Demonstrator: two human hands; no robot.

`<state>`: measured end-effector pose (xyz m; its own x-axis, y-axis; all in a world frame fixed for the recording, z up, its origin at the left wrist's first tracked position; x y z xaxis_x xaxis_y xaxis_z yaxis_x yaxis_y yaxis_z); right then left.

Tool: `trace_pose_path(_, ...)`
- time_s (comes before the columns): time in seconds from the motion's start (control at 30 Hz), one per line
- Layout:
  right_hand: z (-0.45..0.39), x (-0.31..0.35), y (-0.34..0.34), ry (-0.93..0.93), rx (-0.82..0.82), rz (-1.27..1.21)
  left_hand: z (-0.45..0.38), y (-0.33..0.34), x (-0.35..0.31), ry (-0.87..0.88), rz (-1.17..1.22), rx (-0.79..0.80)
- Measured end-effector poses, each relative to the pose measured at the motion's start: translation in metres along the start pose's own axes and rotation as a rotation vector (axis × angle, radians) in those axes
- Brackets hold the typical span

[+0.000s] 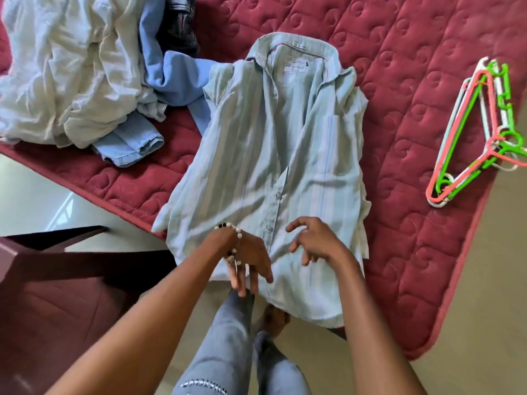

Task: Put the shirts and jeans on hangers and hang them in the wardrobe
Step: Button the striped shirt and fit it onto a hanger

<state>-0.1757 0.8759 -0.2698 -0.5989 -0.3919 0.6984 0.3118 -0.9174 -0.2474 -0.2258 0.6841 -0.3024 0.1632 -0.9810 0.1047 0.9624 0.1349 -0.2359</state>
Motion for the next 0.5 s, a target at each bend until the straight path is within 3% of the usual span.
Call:
trace_pose_path(0.07, -0.03, 0.017, -0.017, -0.073, -0.191, 0.027, -0.029, -0.033, -0.008, -0.014, 0.152, -0.006)
trace_pose_path(0.13, -0.06, 0.036, -0.029, -0.162, -0.394, -0.082, -0.031, -0.069, -0.033, 0.22, 0.21, -0.003)
trace_pose_path(0.2, -0.098, 0.048, -0.036, -0.225, -0.504, -0.18, -0.026, -0.117, -0.058, 0.34, 0.351, -0.306)
trace_pose_path(0.3, -0.151, 0.068, -0.038, -0.248, -0.56, -0.185, -0.034, -0.174, -0.077, 0.383, 0.544, -0.616)
trace_pose_path(0.43, -0.204, 0.098, -0.036, -0.212, -0.612, -0.23, -0.054, -0.225, -0.103, 0.383, 0.642, -0.719)
trace_pose_path(0.5, -0.219, 0.107, -0.037, -0.204, -0.65, -0.233, -0.062, -0.243, -0.115, 0.41, 0.581, -0.8)
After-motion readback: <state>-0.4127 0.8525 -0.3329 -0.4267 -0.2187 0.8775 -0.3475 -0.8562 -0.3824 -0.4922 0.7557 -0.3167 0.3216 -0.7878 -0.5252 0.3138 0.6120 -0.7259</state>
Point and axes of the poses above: each hand's wrist, its own z-axis away from the middle knuckle, its own y-axis out of the palm, x = y × z, the point moved 1 cm from there along -z, towards the middle knuckle, and after that the axes turned 13 degrees about -y, right-handed, at the moved point
